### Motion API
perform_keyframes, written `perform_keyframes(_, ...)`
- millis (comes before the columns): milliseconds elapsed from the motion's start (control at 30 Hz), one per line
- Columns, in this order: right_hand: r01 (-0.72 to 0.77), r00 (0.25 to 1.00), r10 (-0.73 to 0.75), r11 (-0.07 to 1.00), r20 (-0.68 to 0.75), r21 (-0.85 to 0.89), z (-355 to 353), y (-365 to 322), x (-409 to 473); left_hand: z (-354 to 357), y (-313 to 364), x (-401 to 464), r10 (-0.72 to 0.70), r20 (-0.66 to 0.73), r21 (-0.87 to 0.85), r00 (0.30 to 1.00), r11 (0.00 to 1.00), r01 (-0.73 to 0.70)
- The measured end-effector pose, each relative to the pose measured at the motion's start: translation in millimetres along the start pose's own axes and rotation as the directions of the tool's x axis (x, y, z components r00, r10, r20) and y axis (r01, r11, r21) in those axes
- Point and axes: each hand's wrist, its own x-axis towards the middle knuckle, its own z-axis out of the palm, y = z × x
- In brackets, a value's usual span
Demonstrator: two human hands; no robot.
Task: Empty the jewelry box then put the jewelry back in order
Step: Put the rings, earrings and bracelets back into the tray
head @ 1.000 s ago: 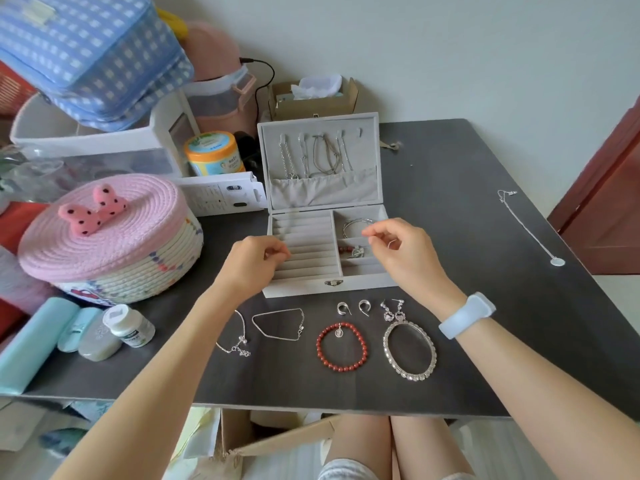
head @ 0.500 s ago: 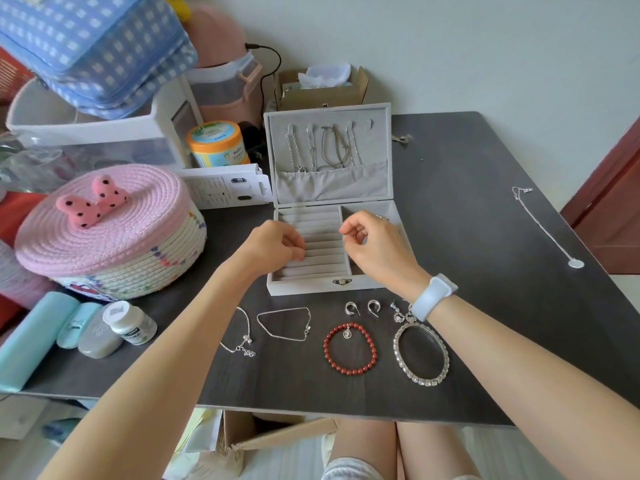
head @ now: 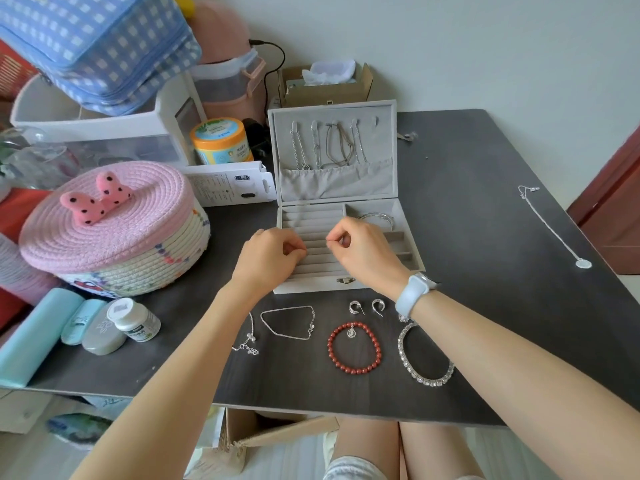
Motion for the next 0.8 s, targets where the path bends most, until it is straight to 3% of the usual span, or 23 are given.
perform_keyframes(133, 0.018, 0.998, -0.014, 0.998, 0.062, -0.066, 9.9, -10.1, 4.8, 10.9, -10.8, -13.8, 0.065, -0.179, -0.071, 0.982, 0.994, -0.078)
perform_keyframes(400, 0.091, 0.992, -0.076, 0.983, 0.097, -0.161, 19.7, -10.7, 7.7, 29.8, -26.3, -26.3, 0.207, -0.319, -0.085, 0.925, 0.966, -0.245)
perform_keyframes(800, 0.151, 0.983, -0.135, 0.981, 0.127, -0.120, 22.1, 0.9, 6.4, 30.0, -28.8, -28.1, 0.245, -0.331, -0.003, 0.911, 0.965, -0.261)
